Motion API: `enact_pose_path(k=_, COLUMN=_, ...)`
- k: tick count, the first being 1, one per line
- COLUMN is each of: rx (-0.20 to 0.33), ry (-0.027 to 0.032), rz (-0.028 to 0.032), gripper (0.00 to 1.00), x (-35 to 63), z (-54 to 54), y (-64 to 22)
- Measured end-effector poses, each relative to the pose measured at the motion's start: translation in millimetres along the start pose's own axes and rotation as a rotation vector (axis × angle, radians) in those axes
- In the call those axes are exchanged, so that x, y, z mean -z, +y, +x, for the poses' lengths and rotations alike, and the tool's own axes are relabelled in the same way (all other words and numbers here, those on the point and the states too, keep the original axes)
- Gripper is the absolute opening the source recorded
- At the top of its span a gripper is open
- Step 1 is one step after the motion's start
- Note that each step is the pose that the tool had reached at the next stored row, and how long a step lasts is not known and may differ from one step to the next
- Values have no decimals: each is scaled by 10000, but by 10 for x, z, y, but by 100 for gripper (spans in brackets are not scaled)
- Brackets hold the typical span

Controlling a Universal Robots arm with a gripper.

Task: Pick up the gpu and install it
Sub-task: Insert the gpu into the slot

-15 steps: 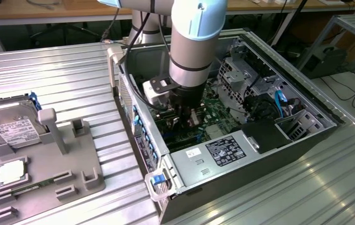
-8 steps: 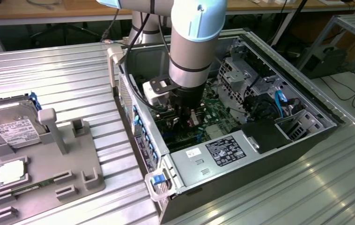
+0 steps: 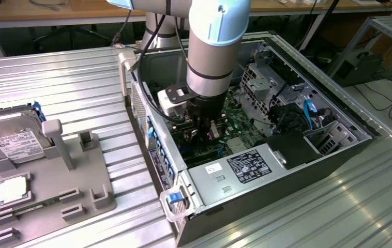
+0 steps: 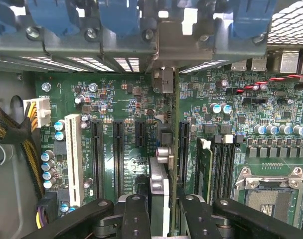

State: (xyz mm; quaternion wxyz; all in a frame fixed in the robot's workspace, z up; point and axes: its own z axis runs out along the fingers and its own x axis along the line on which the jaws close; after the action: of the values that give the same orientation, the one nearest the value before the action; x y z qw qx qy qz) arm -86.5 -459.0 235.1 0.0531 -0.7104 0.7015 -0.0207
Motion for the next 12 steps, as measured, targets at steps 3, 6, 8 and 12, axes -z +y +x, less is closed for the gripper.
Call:
enact_pose_path(k=3, rx=0, ry=-4, rz=3, gripper=29, x=7, z=-1, y=-1)
enact_pose_path(k=6, rx=0, ry=-1, rz=1, gripper=29, x=72, z=-4, y=-8)
enact_pose_path(k=8, rx=0, ry=0, rz=2, gripper=29, x=72, z=-4, y=-7)
enact_pose_path(k=12, rx=-1, ry=-7, rz=3, gripper=29, x=91, z=-5, y=15)
